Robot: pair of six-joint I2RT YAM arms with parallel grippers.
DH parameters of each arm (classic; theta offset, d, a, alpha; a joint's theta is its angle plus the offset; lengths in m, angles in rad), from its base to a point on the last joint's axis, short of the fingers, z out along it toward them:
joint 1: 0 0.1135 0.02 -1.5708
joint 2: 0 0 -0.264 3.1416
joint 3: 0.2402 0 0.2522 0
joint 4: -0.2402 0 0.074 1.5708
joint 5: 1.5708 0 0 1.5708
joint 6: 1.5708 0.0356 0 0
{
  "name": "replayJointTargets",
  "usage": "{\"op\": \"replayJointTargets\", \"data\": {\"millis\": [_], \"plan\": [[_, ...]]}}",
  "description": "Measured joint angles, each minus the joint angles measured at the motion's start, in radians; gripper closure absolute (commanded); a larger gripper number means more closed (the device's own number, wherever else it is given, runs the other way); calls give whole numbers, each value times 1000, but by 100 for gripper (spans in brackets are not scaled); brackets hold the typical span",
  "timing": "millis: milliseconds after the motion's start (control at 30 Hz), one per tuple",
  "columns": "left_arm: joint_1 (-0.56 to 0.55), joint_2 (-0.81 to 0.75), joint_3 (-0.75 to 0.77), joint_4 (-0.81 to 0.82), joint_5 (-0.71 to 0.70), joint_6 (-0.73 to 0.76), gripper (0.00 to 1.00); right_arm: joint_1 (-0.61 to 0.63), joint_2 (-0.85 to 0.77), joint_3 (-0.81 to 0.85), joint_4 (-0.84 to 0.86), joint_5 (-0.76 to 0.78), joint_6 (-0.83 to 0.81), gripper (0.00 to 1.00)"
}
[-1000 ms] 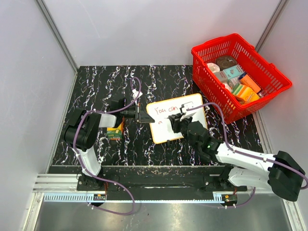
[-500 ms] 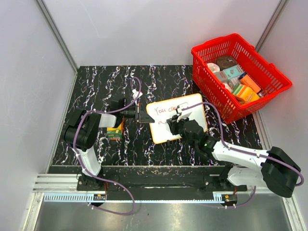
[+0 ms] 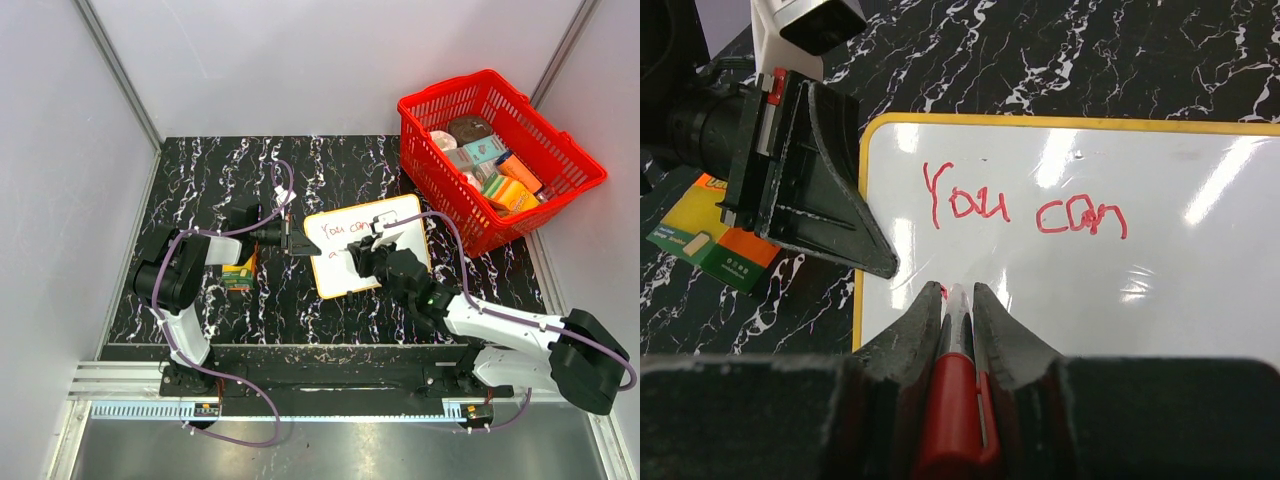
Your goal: Write a sentence on the whiteboard
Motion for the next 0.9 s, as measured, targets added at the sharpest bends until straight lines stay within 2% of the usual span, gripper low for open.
{"op": "replayJointTargets", "data": {"millis": [433,900], "plan": [[0,0,0,-3,0,1,100,0,29,0,11,56,5,100],[0,-4,0,-11,-8,16,100,0,51,0,27,50,12,100]]}}
